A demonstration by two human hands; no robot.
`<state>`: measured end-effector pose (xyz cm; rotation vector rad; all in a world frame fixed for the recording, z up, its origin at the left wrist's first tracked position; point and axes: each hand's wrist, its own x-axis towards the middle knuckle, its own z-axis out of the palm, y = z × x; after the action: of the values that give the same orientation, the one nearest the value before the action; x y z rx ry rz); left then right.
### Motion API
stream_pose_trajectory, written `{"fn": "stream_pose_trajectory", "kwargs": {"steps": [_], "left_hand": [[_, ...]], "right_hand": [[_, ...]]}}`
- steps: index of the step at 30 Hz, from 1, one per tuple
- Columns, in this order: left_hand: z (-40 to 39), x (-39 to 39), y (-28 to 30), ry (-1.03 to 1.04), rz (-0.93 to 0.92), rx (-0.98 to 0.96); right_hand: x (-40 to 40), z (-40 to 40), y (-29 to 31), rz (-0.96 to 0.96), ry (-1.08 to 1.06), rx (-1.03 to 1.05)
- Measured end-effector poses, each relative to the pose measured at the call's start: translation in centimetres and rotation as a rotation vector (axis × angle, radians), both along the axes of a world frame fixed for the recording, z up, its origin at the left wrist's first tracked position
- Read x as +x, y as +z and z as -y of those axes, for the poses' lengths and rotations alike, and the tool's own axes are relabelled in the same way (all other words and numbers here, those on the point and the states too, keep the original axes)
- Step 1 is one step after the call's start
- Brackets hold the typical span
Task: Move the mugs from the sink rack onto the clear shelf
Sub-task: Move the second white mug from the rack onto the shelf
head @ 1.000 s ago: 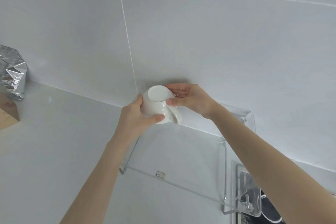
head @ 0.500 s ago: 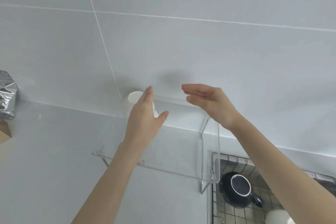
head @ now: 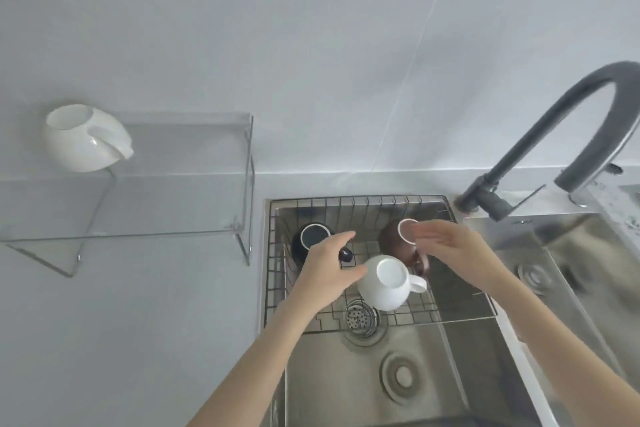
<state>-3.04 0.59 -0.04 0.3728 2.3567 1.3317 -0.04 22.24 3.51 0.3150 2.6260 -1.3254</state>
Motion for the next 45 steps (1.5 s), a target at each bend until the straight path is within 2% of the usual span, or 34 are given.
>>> {"fn": "stream_pose_trajectory", "kwargs": {"steps": [3,7,14,19,24,29,34,40,45], "left_hand": [[-2.5,0.1,-3.9,-0.008,0.141,-0.077],[-5.3,-0.1,-6.8,-0.027,0.216,-0.154],[-7.6,-0.1,-8.6,-0.051,0.207,-0.176],[-8.1,0.0,-9.1,0.037,0.183,-0.194],[-7.6,0.1,-9.2,0.034,0.124,-0.19],[-6.0,-0.6,-6.5,0.031,0.055,-0.197],[-2.4,-2.0,0.3,0.075,-0.082,-0.157],[5.2,-2.5,10.1,0.201,-0.256,-0.098],[13.5,-3.7,14.6,0.295,-0.281,-0.093]], "right_hand": [[1.5,-2.7,-4.0,0.126,-0.004,0.051],[1.5,-3.6,-8.1,0.229,0.045,0.118],[0.3,-2.7,-12.1,0.212,0.2,0.17],[0.1,-2.9,-12.8,0.156,0.162,0.163],[0.3,-2.8,-12.5,0.124,0.116,0.131],[-0.3,-1.8,-9.2,0.059,0.124,0.135],[-1.9,0.7,-2.0,-0.079,0.177,0.162],[-3.7,7.4,7.4,-0.277,0.232,0.115],[-6.4,15.8,11.3,-0.327,0.293,0.041]]}}
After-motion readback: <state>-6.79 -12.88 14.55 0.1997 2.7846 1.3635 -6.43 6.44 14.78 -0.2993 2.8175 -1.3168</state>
